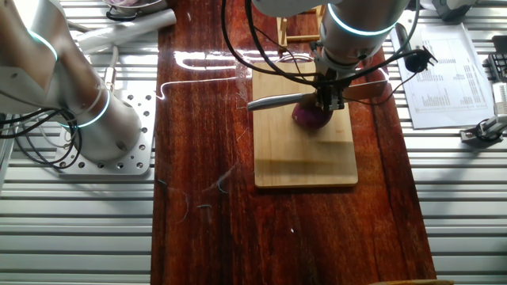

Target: Chop the onions

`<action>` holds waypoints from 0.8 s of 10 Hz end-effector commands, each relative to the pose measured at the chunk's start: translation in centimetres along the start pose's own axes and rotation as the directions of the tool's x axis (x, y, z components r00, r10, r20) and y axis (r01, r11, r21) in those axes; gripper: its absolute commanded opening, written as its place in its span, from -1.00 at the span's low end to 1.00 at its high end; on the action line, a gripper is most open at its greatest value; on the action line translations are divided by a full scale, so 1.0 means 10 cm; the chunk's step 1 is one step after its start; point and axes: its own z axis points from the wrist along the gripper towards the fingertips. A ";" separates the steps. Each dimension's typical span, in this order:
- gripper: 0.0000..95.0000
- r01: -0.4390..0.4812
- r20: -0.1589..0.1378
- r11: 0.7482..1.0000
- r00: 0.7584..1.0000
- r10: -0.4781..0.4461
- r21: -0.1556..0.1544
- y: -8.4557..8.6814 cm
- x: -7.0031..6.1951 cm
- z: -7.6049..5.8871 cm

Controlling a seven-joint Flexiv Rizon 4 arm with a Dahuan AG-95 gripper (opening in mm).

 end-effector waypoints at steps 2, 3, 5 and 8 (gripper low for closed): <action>-1.00 0.000 0.000 1.000 1.000 0.000 0.000 0.00 0.00 -0.01; -1.00 0.000 0.000 1.000 1.000 0.000 0.000 0.00 0.00 -0.01; -1.00 0.041 -0.006 0.999 0.999 -0.041 -0.003 -0.01 -0.05 0.18; -1.00 0.042 -0.022 0.999 0.999 -0.042 -0.005 -0.01 -0.06 0.06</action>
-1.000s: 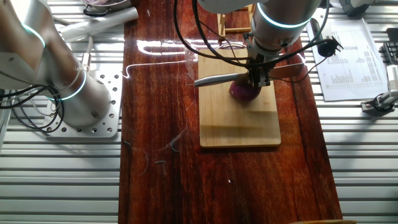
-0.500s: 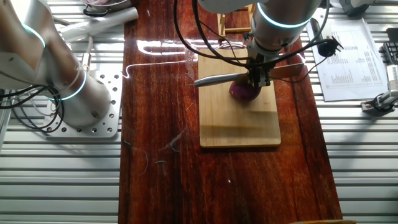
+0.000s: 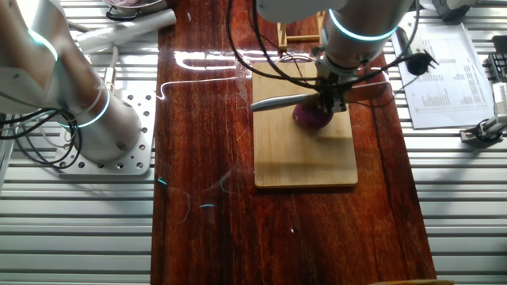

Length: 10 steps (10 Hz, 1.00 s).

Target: Chop the onions

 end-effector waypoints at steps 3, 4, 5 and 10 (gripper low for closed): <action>-1.00 -0.003 0.003 1.000 1.000 0.003 0.009 -0.01 -0.01 0.03; -1.00 -0.003 -0.001 1.000 1.000 0.003 0.006 -0.01 0.00 0.02; -1.00 -0.004 -0.016 1.000 1.000 0.004 0.007 -0.01 0.00 -0.02; -1.00 0.001 -0.029 1.000 1.000 -0.001 0.004 -0.03 0.05 -0.10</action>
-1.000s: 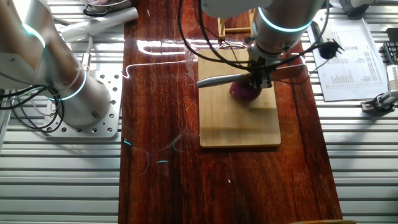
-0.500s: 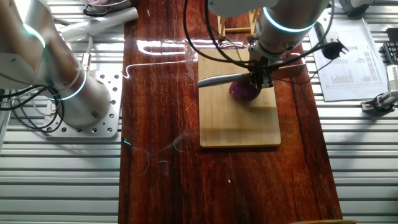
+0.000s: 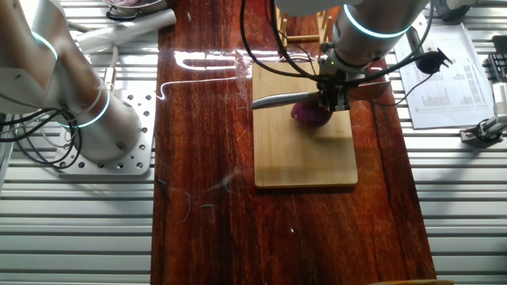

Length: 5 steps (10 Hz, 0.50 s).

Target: Chop the onions

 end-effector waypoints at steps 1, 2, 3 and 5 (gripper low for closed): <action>-1.00 0.003 -0.004 1.000 1.000 -0.003 -0.002 -0.01 0.02 -0.04; -1.00 0.005 -0.002 1.000 1.000 -0.005 -0.002 -0.02 0.02 -0.06; -1.00 0.005 -0.003 1.000 1.000 -0.005 -0.002 -0.02 0.01 -0.06; -1.00 0.008 -0.002 1.000 1.000 -0.008 -0.005 -0.02 0.01 -0.06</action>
